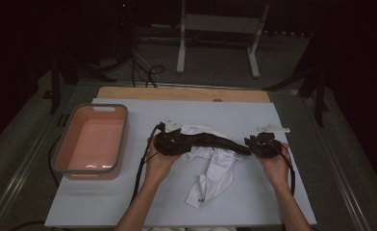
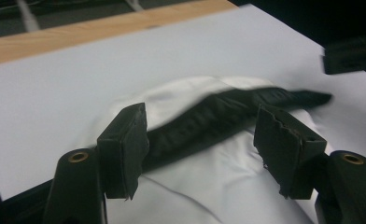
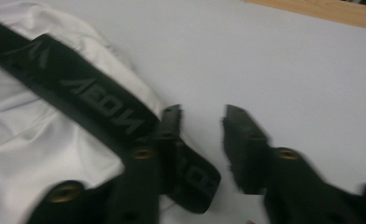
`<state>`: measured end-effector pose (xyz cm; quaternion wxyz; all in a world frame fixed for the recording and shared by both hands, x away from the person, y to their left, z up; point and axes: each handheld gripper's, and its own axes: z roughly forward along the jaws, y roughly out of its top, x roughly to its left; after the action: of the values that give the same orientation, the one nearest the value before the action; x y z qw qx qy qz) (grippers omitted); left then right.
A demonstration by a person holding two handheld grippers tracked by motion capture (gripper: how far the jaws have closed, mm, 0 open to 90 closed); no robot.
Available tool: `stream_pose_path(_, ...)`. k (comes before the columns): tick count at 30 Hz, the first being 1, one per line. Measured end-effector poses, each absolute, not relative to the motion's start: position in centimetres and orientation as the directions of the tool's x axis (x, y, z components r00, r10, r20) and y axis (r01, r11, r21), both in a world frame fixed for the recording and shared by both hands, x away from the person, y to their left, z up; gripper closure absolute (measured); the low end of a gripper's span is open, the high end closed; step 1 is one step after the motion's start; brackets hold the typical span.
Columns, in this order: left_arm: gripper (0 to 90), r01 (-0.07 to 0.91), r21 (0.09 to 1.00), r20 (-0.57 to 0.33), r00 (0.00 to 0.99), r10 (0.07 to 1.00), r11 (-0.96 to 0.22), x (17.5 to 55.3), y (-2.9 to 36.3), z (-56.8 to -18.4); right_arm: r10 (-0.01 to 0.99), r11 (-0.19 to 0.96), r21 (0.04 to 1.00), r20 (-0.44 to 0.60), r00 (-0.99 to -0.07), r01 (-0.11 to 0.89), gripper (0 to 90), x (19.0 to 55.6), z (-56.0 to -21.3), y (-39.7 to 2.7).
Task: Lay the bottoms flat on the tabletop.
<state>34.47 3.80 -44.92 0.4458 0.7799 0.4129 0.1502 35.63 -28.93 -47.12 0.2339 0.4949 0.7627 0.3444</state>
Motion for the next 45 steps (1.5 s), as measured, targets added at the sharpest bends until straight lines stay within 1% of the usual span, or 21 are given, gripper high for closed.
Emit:
stream_pose_path(2,35.9,0.504,0.822,-0.137,0.629,0.765,-0.267,33.8,3.1,-45.1,0.906,0.293,0.756,-0.024,-0.422,0.585,58.1,35.2,-47.2,-28.9)
stream_pose_path(5,36.2,0.496,0.822,-0.143,0.654,0.743,-0.278,33.0,2.3,-45.4,0.906,0.288,0.756,-0.015,-0.423,0.588,52.4,34.9,-47.5,-29.1)
stream_pose_path(11,37.8,0.497,0.816,-0.166,0.691,0.704,-0.296,31.8,1.1,-46.1,0.891,0.319,0.736,-0.018,-0.454,0.597,46.9,34.5,-48.1,-29.0)
stream_pose_path(15,39.9,0.503,0.801,-0.165,0.707,0.688,-0.324,31.2,0.8,-46.9,0.878,0.350,0.723,-0.031,-0.478,0.596,46.7,34.5,-48.4,-28.6)
stream_pose_path(21,44.6,0.524,0.784,-0.198,0.721,0.664,-0.334,30.4,1.1,-48.1,0.863,0.374,0.714,-0.036,-0.503,0.591,47.6,34.5,-48.8,-28.1)
stream_pose_path(26,45.9,0.559,0.754,-0.234,0.720,0.654,-0.345,29.9,1.7,-49.7,0.857,0.386,0.707,-0.036,-0.514,0.593,48.1,34.6,-49.2,-27.8)
stream_pose_path(31,47.0,0.559,0.735,-0.224,0.734,0.641,-0.383,29.3,1.6,-50.6,0.843,0.407,0.702,-0.042,-0.536,0.585,50.0,34.7,-49.4,-27.5)
stream_pose_path(36,50.6,0.570,0.724,-0.244,0.739,0.628,-0.388,28.9,1.3,-51.1,0.834,0.432,0.691,-0.062,-0.547,0.580,50.1,34.8,-49.7,-26.8)
stream_pose_path(38,53.7,0.570,0.715,-0.248,0.748,0.615,-0.404,28.8,1.2,-51.3,0.833,0.448,0.681,-0.082,-0.547,0.580,52.1,34.9,-49.9,-26.6)
stream_pose_path(40,59.6,0.572,0.703,-0.248,0.754,0.609,-0.422,28.7,0.9,-51.6,0.838,0.451,0.672,-0.090,-0.539,0.588,56.7,35.2,-50.0,-26.4)
stream_pose_path(41,63.9,0.570,0.696,-0.250,0.762,0.597,-0.436,28.8,0.9,-51.7,0.839,0.450,0.671,-0.092,-0.536,0.590,60.9,35.2,-50.0,-26.4)
stream_pose_path(42,70.3,0.569,0.692,-0.250,0.766,0.592,-0.445,28.7,0.8,-51.7,0.840,0.449,0.672,-0.092,-0.535,0.589,66.0,35.3,-50.1,-26.3)
stream_pose_path(44,79.2,0.566,0.683,-0.243,0.772,0.587,-0.462,28.7,0.7,-51.8,0.840,0.449,0.673,-0.093,-0.535,0.588,76.7,35.4,-50.0,-26.4)
stream_pose_path(45,82.8,0.562,0.681,-0.241,0.777,0.581,-0.469,28.6,0.7,-51.8,0.843,0.441,0.676,-0.086,-0.531,0.590,80.3,35.4,-50.0,-26.4)
